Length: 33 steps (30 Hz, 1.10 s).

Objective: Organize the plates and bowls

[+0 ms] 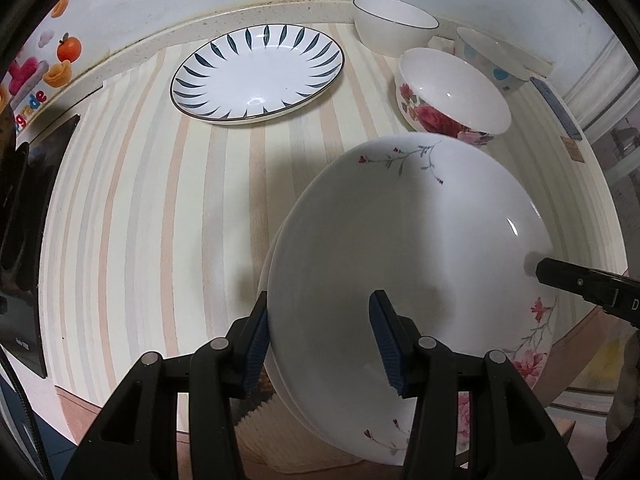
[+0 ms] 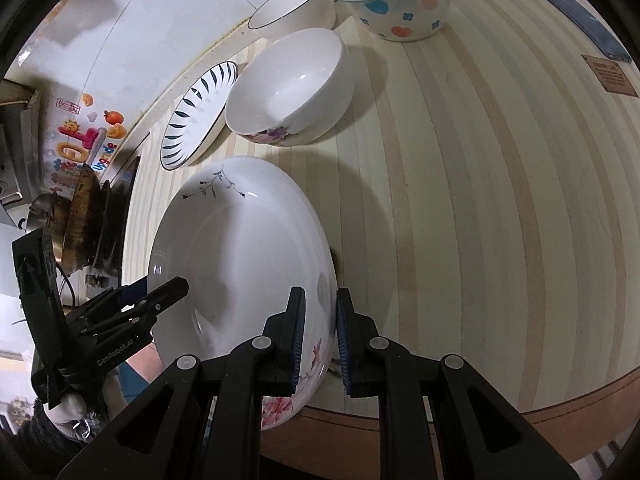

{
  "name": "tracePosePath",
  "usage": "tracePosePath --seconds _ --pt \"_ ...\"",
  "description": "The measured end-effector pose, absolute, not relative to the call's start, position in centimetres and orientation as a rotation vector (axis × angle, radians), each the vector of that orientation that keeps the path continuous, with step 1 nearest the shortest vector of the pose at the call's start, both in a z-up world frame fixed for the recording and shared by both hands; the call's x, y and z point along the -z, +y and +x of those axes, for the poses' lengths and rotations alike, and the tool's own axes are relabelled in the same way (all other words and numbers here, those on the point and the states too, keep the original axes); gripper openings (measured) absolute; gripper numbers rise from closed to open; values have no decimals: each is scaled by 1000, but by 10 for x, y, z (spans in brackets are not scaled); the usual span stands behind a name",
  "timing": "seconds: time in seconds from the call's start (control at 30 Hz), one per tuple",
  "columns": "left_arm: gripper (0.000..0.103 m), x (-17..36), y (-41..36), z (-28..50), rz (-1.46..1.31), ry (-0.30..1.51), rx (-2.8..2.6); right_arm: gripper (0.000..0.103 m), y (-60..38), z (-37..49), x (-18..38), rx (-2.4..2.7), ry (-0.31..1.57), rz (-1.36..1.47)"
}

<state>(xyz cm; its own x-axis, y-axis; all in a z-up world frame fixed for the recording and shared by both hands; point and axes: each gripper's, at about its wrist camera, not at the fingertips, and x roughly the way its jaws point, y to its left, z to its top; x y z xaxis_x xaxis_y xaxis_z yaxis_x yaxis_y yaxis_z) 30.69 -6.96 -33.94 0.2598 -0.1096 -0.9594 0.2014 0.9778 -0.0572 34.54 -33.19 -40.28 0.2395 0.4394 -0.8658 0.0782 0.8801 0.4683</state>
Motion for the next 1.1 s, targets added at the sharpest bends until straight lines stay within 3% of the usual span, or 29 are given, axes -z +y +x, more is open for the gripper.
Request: tracePosePath --seconds 0.3,0.47,0.6,0.67,0.8,0.93,1.1 --pt "45 343 -68 310 83 1307 218 17 -325 349 401 -258 1337 428" --pt "45 334 -59 311 86 1312 224 24 -328 351 399 -268 1384 473" --pt "45 299 -39 320 23 1257 231 26 -339 354 377 -244 1402 505" --pt "46 275 -24 338 -22 1213 223 34 -341 361 354 -255 1368 524" --pt "47 259 0 387 -60 1168 198 49 -323 406 312 -307 1273 557" --pt "46 280 27 449 -84 1198 161 50 -284 470 311 -304 1247 520" --pt "46 323 48 501 -66 1251 128 50 -237 555 350 -272 1304 483"
